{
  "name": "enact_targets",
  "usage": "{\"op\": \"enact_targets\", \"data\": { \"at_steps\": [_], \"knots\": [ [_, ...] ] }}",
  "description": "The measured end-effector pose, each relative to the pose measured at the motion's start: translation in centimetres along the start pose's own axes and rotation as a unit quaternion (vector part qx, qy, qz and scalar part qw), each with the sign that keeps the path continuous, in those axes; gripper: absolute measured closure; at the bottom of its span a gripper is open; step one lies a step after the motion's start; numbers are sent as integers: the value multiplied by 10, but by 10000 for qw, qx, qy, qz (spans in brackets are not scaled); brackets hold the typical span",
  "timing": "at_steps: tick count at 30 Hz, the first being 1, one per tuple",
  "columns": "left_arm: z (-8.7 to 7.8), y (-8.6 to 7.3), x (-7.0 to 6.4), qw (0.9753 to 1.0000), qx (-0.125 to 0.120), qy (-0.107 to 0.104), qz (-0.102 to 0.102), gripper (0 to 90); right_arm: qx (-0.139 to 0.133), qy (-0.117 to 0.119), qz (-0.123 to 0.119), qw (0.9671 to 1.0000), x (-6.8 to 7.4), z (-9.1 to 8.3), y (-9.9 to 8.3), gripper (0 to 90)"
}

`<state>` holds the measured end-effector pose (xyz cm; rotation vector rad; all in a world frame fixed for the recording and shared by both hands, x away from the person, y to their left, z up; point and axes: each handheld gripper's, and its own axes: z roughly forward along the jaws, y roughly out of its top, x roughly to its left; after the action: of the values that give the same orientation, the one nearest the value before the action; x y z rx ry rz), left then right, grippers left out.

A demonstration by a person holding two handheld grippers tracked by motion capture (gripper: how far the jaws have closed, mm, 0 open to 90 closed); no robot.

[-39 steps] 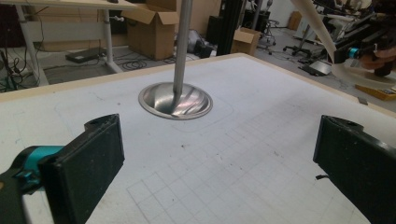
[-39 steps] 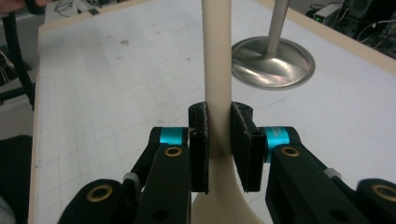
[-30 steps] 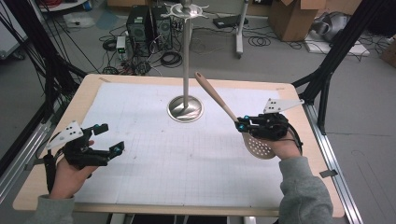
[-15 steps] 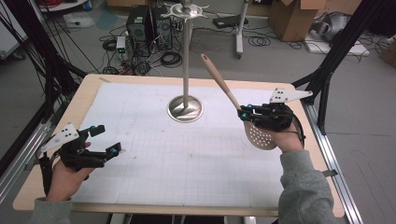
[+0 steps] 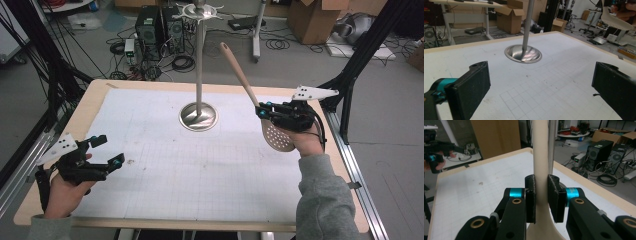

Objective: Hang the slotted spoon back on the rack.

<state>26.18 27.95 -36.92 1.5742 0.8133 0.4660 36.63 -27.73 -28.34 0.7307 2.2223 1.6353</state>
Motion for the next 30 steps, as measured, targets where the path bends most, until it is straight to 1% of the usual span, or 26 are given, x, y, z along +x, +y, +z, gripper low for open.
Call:
{"op": "enact_targets", "data": {
  "at_steps": [1,5,10,15,25,28,30],
  "knots": [
    [0,0,0,10000,-2,4,-15,22,-25,-31,1,10000,-1,0,1,781],
    [0,-1,1,10000,-2,-2,-15,22,-5,-32,11,10000,-3,0,5,781],
    [0,-1,1,10000,-9,-1,-32,22,-38,-50,-45,10000,-5,-1,10,781],
    [-1,-1,2,10000,-21,1,-46,22,-9,-94,-50,9999,-8,-3,18,781],
    [-3,-1,2,10000,-2,-9,-51,22,31,-202,-84,9998,-12,-5,26,781],
    [-4,-1,3,10000,-46,14,-81,22,58,-208,-87,9997,-13,-5,29,781],
    [-5,0,4,9999,-57,18,-83,22,17,-218,-100,9997,-14,-6,31,781]
  ]
}}
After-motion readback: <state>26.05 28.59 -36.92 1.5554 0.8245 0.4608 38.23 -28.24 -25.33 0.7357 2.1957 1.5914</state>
